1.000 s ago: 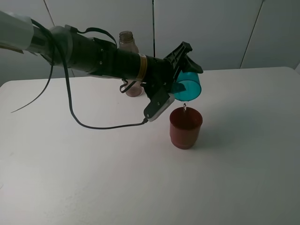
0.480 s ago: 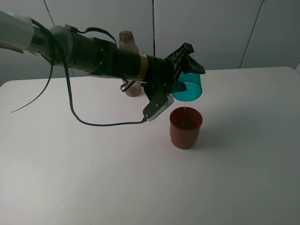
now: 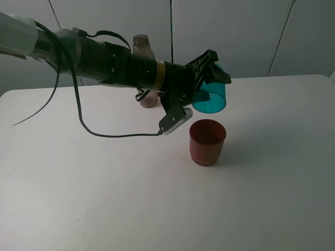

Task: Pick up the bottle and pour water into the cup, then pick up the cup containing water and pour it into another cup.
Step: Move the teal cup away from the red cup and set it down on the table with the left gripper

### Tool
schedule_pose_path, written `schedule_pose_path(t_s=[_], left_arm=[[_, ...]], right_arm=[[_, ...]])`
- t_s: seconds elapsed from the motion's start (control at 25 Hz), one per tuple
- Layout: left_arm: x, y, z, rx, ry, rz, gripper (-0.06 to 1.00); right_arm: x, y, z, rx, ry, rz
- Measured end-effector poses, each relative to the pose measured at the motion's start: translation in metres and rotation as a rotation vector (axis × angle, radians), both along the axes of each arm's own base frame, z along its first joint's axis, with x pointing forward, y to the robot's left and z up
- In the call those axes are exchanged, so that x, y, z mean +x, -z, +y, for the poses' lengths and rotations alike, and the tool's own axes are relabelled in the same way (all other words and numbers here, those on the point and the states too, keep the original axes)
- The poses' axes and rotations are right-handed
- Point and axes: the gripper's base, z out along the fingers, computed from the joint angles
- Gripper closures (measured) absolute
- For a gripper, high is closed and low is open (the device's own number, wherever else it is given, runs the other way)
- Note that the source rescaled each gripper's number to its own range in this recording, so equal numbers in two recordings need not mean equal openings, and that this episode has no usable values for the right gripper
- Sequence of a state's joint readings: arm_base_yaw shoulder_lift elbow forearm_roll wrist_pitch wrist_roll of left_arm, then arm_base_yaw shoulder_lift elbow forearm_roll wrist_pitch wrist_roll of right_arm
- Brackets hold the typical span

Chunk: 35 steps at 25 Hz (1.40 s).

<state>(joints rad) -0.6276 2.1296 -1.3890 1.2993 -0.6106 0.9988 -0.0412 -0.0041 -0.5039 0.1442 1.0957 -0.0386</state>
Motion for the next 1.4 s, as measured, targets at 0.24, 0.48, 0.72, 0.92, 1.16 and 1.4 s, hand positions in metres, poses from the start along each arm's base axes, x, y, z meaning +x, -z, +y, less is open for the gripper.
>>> schedule_pose_path(t_s=[0.24,0.48,0.72,0.92,1.16,1.4], left_arm=[[-0.002,-0.003,-0.001,-0.098,-0.042,0.127,0.92],[-0.004,-0.002,-0.001,-0.2,-0.133,0.417,0.92],[-0.003,-0.004,-0.002,-0.32,-0.266,0.738,0.92],[0.003,-0.004,0.004,-0.406,-0.388,0.988,0.92],[0.021,-0.004,0.025,-0.537,-0.556,1.276,0.92],[0.035,-0.003,0.044,-0.668,-0.691,1.539,0.92]], right_arm=[[0.0,0.0,0.0,0.0,0.0,0.0],[0.0,0.0,0.0,0.0,0.0,0.0],[0.0,0.0,0.0,0.0,0.0,0.0],[0.0,0.0,0.0,0.0,0.0,0.0],[0.0,0.0,0.0,0.0,0.0,0.0],[0.0,0.0,0.0,0.0,0.0,0.0]])
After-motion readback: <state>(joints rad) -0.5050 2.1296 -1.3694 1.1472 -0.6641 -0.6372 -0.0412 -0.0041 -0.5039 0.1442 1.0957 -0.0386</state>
